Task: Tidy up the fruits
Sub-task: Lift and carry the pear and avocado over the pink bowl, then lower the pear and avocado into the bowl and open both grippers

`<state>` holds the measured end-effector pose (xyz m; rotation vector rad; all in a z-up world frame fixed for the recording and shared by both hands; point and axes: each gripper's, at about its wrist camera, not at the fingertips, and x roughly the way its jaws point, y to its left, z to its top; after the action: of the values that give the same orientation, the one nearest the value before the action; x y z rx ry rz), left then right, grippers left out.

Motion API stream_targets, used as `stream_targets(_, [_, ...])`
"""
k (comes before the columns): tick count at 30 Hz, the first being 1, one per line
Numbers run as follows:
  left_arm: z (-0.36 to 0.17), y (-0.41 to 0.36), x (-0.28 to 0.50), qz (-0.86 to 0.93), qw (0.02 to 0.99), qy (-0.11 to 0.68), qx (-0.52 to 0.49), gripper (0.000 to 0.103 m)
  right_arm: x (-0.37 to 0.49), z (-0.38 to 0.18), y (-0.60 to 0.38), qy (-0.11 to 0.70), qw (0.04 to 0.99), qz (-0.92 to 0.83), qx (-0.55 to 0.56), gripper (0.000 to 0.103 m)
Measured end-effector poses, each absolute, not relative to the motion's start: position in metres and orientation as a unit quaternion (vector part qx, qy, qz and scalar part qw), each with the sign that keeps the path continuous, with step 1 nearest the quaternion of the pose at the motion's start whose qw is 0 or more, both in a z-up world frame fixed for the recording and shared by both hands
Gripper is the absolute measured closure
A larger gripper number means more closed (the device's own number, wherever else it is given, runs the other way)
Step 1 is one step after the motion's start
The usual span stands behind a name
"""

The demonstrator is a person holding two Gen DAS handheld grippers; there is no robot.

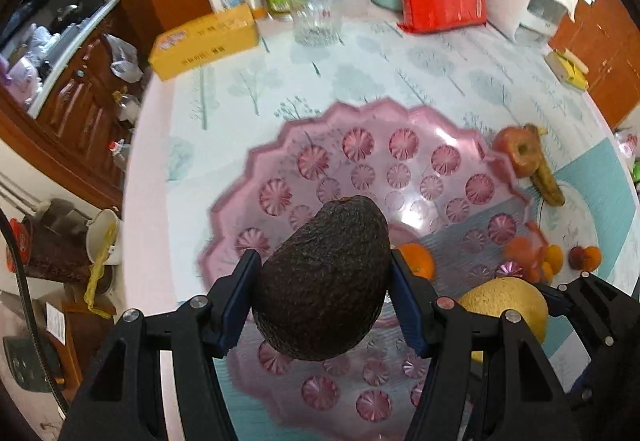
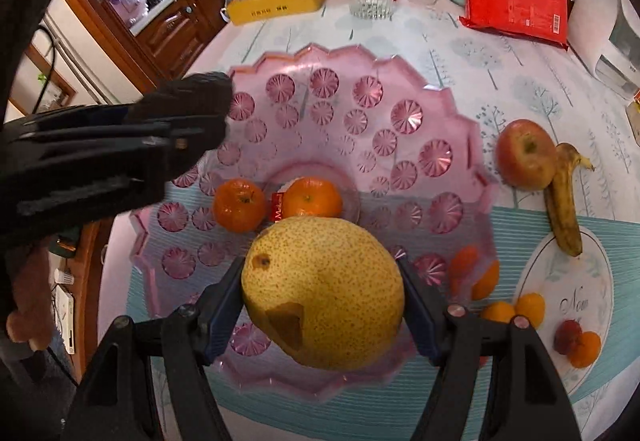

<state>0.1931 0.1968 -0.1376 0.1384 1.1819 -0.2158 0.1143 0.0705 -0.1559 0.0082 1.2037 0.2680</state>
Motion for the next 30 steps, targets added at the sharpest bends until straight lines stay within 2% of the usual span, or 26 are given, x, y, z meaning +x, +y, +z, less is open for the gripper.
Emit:
stream_targets(7, [-0.169, 0.191, 0.205, -0.119, 0.809, 0.57, 0.08, 0.041, 0.116, -0.172, 0.077, 0.58, 0.808, 0.106, -0.001, 0.03])
stream_targets(18, [-0.18, 0.195, 0.212, -0.121, 0.815, 0.559, 0.089, 0.043, 0.118, -0.186, 0.083, 0.578, 0.811, 0.092, -0.003, 0.028])
stream_targets(20, [-0.18, 0.195, 0.211, -0.127, 0.814, 0.56, 0.085, 0.04, 0.116, -0.186, 0.084, 0.579, 0.81, 0.094, -0.007, 0.028])
stream_targets(24, [-0.179, 0.193, 0.211, -0.119, 0.819, 0.555, 0.085, 0.025, 0.112, -0.18, 0.088, 0.564, 0.821, 0.093, -0.021, 0.026])
stream_targets(30, [-0.169, 0.189, 0.204, -0.12, 0.822, 0.549, 0.088, 0.022, 0.103, -0.166, 0.083, 0.544, 0.834, 0.092, -0.015, 0.026])
